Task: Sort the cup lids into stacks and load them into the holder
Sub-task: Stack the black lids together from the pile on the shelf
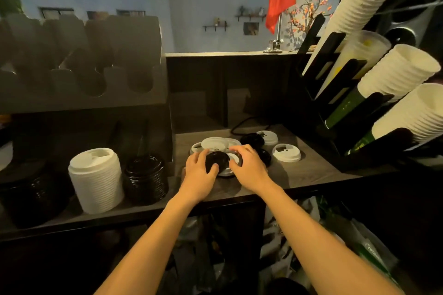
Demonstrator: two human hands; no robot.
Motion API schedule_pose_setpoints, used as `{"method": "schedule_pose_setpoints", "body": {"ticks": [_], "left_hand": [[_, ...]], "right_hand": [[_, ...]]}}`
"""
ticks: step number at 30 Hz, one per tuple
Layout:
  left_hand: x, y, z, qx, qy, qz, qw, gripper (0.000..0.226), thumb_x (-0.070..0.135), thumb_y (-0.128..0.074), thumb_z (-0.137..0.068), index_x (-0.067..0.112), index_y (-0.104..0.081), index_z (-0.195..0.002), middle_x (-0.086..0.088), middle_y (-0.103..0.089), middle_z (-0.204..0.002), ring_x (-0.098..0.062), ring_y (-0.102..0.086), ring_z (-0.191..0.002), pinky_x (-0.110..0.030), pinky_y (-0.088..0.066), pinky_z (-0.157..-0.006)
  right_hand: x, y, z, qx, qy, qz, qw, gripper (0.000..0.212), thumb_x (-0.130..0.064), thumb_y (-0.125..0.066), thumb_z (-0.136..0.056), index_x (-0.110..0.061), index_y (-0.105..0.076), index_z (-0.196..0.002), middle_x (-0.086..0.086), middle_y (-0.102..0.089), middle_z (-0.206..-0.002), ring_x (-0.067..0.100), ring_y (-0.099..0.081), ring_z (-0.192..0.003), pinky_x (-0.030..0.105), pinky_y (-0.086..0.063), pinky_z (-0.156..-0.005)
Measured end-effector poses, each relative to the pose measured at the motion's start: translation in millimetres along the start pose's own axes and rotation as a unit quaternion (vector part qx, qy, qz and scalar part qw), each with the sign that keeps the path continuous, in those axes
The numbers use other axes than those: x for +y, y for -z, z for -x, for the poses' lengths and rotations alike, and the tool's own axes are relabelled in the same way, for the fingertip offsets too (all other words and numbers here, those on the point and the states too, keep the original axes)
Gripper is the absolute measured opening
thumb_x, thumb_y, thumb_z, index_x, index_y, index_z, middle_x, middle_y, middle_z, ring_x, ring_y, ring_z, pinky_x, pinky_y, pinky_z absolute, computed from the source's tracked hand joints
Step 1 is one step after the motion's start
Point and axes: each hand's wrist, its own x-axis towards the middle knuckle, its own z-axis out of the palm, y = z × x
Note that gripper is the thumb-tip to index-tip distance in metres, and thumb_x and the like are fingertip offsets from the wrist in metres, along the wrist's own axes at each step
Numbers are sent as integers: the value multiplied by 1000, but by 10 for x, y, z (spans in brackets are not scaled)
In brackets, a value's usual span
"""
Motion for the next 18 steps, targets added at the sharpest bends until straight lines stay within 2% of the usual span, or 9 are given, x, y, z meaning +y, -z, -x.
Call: {"method": "schedule_pose_setpoints", "body": {"ticks": [2,4,5,7,9,11,14,16,18], "left_hand": [[-55,3,-22,-27,26,24,999,64,42,-57,-100,25,-33,-157,-8,-42,-155,-27,-40,-143,-41,-35,-116],[-82,6,-11,-10,17,50,999,62,33,-68,-95,23,-42,-150,-3,-57,-139,-23,-52,-132,-31,-40,-102],[-77,10,-1,1,13,69,998,60,26,-72,-92,22,-45,-145,1,-60,-130,-20,-56,-127,-27,-40,-97],[-59,19,0,10,15,98,995,59,17,-74,-89,21,-48,-142,2,-62,-126,-16,-59,-122,-25,-39,-93],[-27,22,-4,7,22,103,994,59,18,-72,-91,21,-47,-144,-2,-61,-135,-16,-57,-125,-26,-40,-95],[-6,2,-25,-2,25,95,995,66,31,-72,-92,21,-43,-150,-3,-55,-146,-19,-53,-132,-31,-41,-104],[-5,-54,-66,4,16,66,998,80,44,-79,-84,21,-42,-151,-3,-51,-148,-23,-50,-135,-45,-42,-114],[-11,-75,-98,16,19,110,994,86,39,-87,-77,21,-43,-149,-3,-50,-144,-21,-53,-131,-45,-44,-113],[-14,-72,-117,43,20,158,986,85,23,-92,-72,20,-47,-144,-1,-48,-136,-18,-55,-123,-40,-46,-110]], "right_hand": [[4,11,1,60,15,-8,998,32,-20,-57,-97,-22,-61,-129,-5,-52,-130,16,-51,-122,37,-47,-99],[22,42,9,148,-10,26,989,34,-16,-58,-95,-21,-60,-129,-3,-51,-133,20,-49,-124,38,-47,-99],[29,60,13,160,-42,62,984,40,-18,-59,-94,-21,-56,-134,0,-48,-139,23,-44,-130,40,-45,-103],[49,79,3,103,-119,132,979,57,-27,-59,-95,-23,-41,-149,6,-33,-155,30,-28,-143,46,-32,-115],[49,72,-27,32,-160,165,973,64,-36,-56,-97,-24,-31,-155,8,-24,-162,32,-18,-149,45,-20,-119],[48,43,-45,8,-157,193,969,62,-41,-54,-97,-24,-34,-154,8,-27,-161,31,-21,-147,43,-19,-119],[50,35,-47,31,-136,198,970,60,-40,-59,-95,-25,-39,-150,7,-33,-155,30,-26,-142,43,-25,-118],[76,43,-51,27,-162,170,972,68,-40,-62,-94,-25,-32,-153,11,-21,-161,33,-18,-147,45,-21,-121],[93,59,-71,-3,-197,142,970,77,-46,-61,-93,-26,-22,-157,13,-12,-164,35,-12,-150,48,-17,-122]]}}
